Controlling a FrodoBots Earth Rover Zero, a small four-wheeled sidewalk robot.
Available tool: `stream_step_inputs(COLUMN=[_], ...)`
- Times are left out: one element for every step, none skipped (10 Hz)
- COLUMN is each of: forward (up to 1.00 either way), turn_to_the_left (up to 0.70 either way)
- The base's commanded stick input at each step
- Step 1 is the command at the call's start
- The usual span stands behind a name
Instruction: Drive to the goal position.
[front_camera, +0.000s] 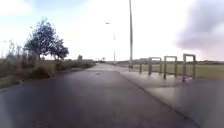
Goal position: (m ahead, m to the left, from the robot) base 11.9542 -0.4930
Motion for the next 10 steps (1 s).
stream_step_inputs(forward=[0.45,0.45,0.45,0.45,0.45,0.45,0.45,0.45,0.45,0.45], turn_to_the_left=[0.0,0.0,0.0,0.0,0.0,0.0,-0.11,-0.27,-0.27,-0.27])
